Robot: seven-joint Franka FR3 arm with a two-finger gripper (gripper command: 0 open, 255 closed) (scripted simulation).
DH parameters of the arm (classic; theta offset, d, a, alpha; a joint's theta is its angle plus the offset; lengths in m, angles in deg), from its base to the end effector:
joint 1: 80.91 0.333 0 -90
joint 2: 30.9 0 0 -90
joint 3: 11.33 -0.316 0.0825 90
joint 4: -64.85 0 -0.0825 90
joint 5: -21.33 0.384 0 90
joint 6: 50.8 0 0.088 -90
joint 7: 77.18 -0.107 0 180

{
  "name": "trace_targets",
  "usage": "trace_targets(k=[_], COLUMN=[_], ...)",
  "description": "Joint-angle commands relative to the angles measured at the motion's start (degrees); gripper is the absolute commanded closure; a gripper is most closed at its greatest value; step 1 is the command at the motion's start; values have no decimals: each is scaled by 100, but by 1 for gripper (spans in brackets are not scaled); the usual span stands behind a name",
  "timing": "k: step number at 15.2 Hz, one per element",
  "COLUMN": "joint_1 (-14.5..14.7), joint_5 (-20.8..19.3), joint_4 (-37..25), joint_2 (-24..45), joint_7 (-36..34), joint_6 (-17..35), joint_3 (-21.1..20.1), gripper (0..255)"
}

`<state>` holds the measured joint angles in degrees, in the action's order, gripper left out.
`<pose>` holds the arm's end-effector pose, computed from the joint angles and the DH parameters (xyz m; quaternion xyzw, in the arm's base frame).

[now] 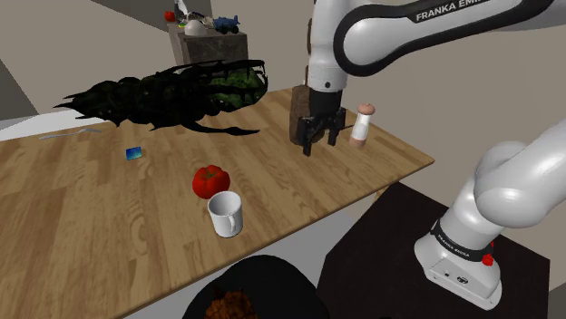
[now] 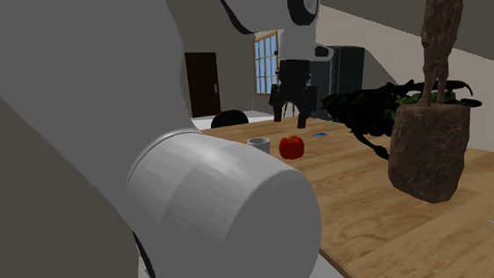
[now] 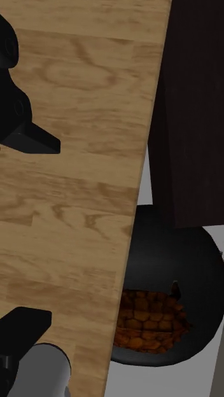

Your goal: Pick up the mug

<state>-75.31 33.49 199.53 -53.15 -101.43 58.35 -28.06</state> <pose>0.3879 0.1823 0.4673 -0.9962 0.0672 0.0482 0.0279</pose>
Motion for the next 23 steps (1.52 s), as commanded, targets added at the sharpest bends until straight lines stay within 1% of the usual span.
trace_targets(k=[1,6,11,14,18,19,23], joint_1=[41,140,307,479,808,818,848], joint_5=[-1,-189,-614,-947,-1396,-1396,-1467], joint_4=[-181,-734,-1461,-1987,-2807,-2813,-2691], joint_2=[383,1382,2464,3140,4050,4055,4207], joint_7=[-223,-805,-1459,-1858,-2340,-2341,-2365], joint_6=[243,754,1123,1253,1308,1308,1570], joint_3=[-188,-594,-880,-963,-959,-950,-915], gripper=[0,0,0,0,0,0,0])
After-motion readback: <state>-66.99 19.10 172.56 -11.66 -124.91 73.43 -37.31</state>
